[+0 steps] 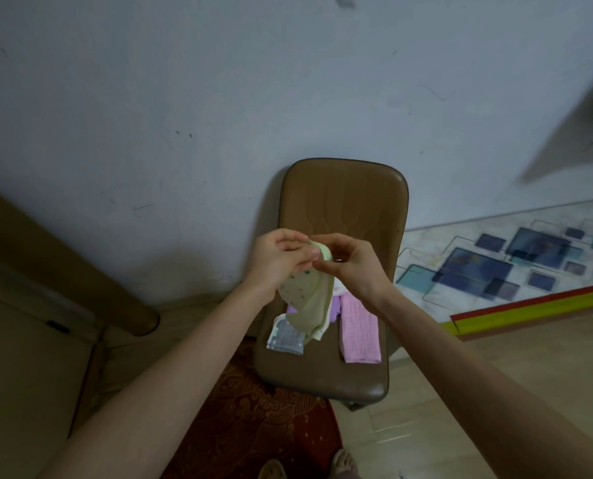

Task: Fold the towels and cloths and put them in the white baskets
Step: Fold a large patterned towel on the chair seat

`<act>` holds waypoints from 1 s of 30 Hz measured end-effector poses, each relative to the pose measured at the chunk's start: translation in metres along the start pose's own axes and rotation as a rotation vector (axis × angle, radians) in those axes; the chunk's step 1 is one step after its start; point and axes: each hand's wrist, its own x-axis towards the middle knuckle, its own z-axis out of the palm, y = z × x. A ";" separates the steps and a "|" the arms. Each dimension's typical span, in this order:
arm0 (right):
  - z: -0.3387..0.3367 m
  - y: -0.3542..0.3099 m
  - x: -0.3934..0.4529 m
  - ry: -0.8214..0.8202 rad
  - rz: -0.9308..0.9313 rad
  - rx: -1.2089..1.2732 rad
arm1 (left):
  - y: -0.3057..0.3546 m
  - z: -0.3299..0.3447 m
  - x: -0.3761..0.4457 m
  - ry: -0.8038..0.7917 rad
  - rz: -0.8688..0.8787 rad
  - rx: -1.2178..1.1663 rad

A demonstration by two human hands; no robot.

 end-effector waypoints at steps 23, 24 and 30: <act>-0.015 0.036 0.009 -0.010 0.140 0.077 | 0.023 -0.015 0.028 -0.090 0.057 -0.172; -0.015 0.037 0.008 -0.057 0.159 0.071 | 0.024 -0.016 0.027 -0.076 0.058 -0.208; -0.012 0.044 0.001 -0.149 0.225 0.032 | 0.024 -0.018 0.025 -0.069 0.041 -0.367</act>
